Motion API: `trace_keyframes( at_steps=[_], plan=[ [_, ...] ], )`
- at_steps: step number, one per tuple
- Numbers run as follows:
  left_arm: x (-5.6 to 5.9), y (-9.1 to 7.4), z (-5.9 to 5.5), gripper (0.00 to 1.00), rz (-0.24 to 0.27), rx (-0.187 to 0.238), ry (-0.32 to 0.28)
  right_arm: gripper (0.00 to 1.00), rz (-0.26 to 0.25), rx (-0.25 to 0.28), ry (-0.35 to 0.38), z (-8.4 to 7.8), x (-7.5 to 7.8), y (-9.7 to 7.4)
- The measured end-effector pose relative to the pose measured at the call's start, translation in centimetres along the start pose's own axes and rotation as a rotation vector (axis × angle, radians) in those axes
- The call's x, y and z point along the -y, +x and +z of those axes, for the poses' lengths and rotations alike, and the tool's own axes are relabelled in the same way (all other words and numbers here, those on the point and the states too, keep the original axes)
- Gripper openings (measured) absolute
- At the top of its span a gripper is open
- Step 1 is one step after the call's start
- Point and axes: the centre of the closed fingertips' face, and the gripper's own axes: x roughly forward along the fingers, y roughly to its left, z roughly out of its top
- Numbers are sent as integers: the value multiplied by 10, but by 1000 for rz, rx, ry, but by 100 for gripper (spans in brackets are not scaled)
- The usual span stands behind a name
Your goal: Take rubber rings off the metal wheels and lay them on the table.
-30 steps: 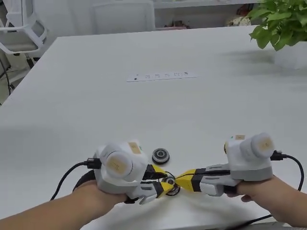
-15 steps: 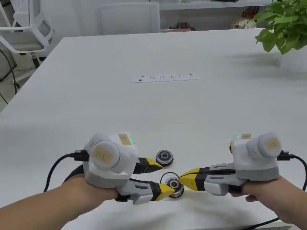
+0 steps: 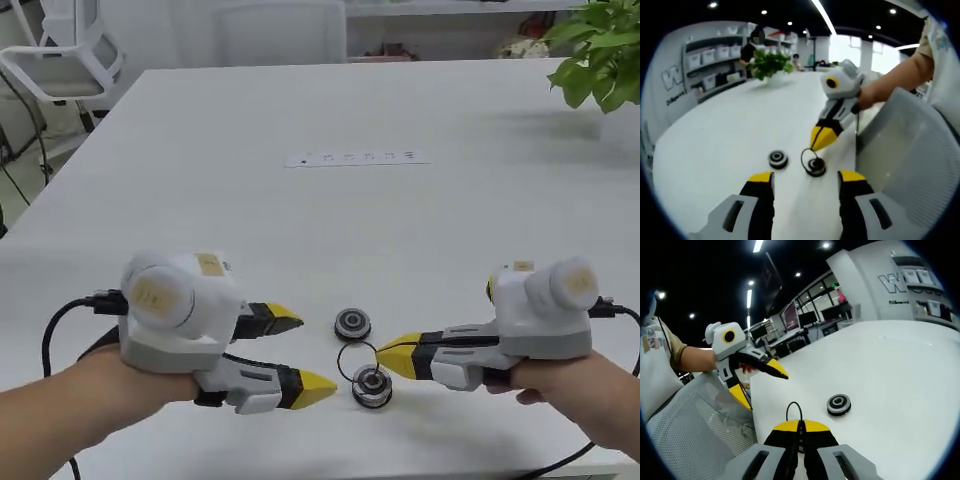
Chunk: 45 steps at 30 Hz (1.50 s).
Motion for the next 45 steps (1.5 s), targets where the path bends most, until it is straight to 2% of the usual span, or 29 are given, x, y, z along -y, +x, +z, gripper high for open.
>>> trace_keyframes(
  at_steps=[8,15,19,30,40,45],
  plan=[
    [0,-15,-3,61,14,5,-16,0,17,-19,-28,10,-3,6],
    [-4,-27,-1,67,37,26,-28,0,38,-50,-57,16,-6,17],
    [-6,-31,-5,70,49,26,-36,0,51,-65,-66,18,-8,24],
    [-6,-35,-12,74,67,19,-44,0,65,-145,-94,8,-6,46],
    [-8,-34,-14,75,71,17,-44,0,27,-225,-127,-7,2,62],
    [-8,-35,-16,75,72,10,-40,0,13,-234,-140,-8,4,65]
  ],
)
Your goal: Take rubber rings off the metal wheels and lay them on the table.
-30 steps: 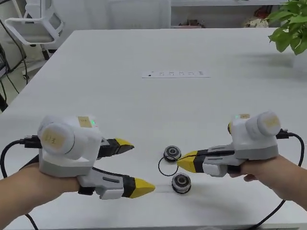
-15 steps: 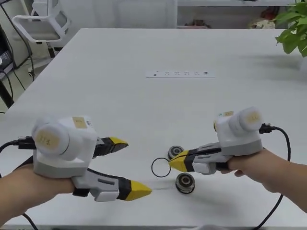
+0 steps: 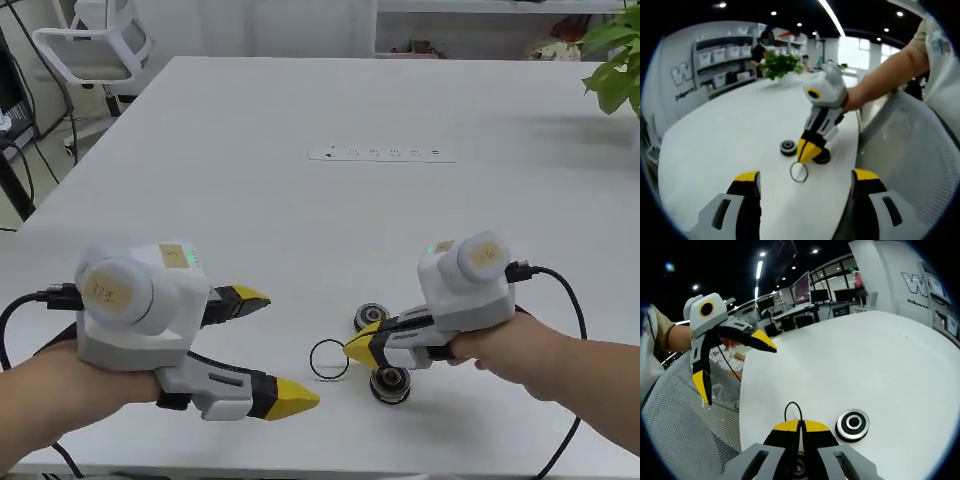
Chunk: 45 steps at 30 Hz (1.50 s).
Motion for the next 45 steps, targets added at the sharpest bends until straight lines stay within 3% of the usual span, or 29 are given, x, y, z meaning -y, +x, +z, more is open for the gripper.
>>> trace_keyframes(
  at_steps=[3,10,15,29,39,45],
  plan=[
    [0,0,-1,75,-2,-2,0,0,-8,-6,-12,-1,1,1],
    [0,2,-2,75,-6,-11,-1,10,-16,-12,-19,-4,4,1],
    [0,3,-2,75,-13,-16,1,23,-19,8,-3,-2,4,-3],
    [-3,10,2,72,-19,-28,29,24,-33,121,45,9,11,-31],
    [-5,25,2,71,-36,-46,28,25,-54,165,60,3,14,-53],
    [-1,37,2,69,-58,-51,23,27,-60,176,68,-5,8,-61]
  ],
)
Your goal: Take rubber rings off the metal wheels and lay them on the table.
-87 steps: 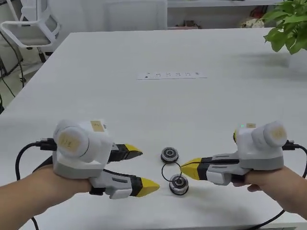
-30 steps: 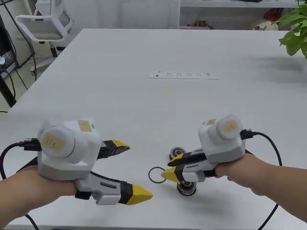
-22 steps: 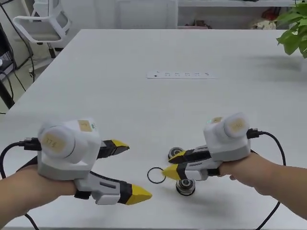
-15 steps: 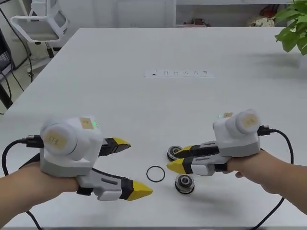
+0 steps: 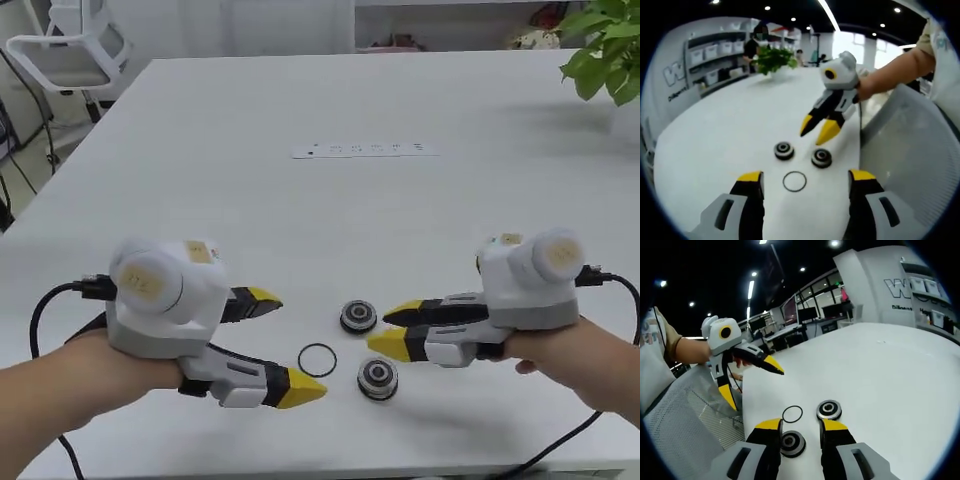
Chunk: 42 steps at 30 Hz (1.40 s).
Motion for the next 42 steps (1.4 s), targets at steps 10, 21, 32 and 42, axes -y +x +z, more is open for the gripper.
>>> trace_keyframes(
  at_steps=[10,21,32,42],
  plan=[
    [6,18,3,61,-33,-3,-7,27,-2,-21,3,-23,2,-11],
    [17,39,-5,53,-76,-37,7,24,14,-76,-45,-45,-5,-8],
    [27,53,-7,41,-104,-53,33,19,10,-95,-65,-54,-4,-3],
    [31,66,-4,34,-114,-42,22,14,10,-93,-88,-56,-4,-3]
  ],
)
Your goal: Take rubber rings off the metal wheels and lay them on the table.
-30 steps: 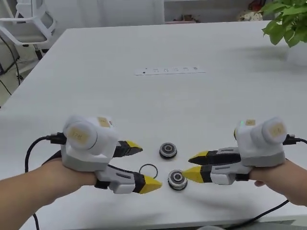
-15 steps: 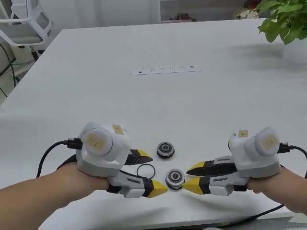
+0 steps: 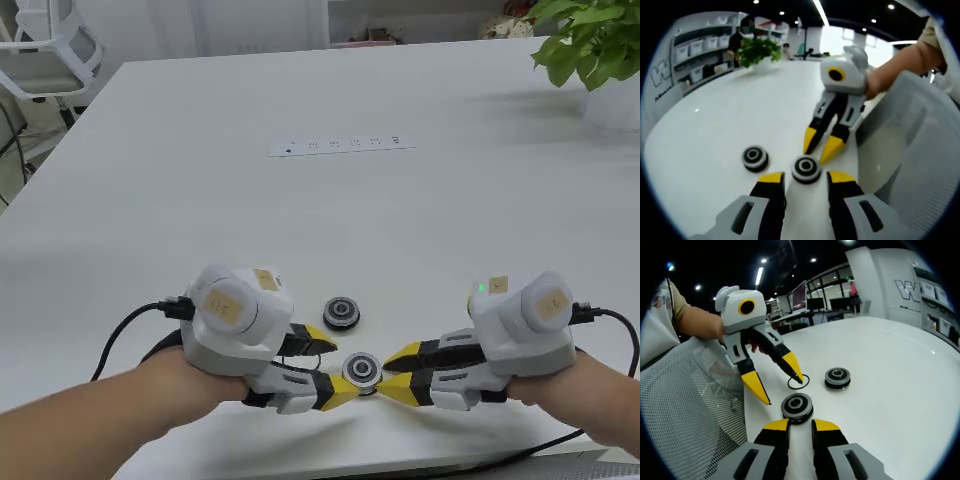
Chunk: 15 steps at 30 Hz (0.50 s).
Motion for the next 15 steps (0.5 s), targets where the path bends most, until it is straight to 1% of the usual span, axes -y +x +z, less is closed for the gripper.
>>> trace_keyframes(
  at_steps=[5,11,15],
  plan=[
    [2,5,3,29,-7,9,-5,12,1,2,-1,0,-1,1],
    [3,10,1,23,-6,4,0,11,-6,7,-6,0,0,2],
    [3,13,2,20,-5,2,19,10,-11,14,-8,0,0,1]
  ],
)
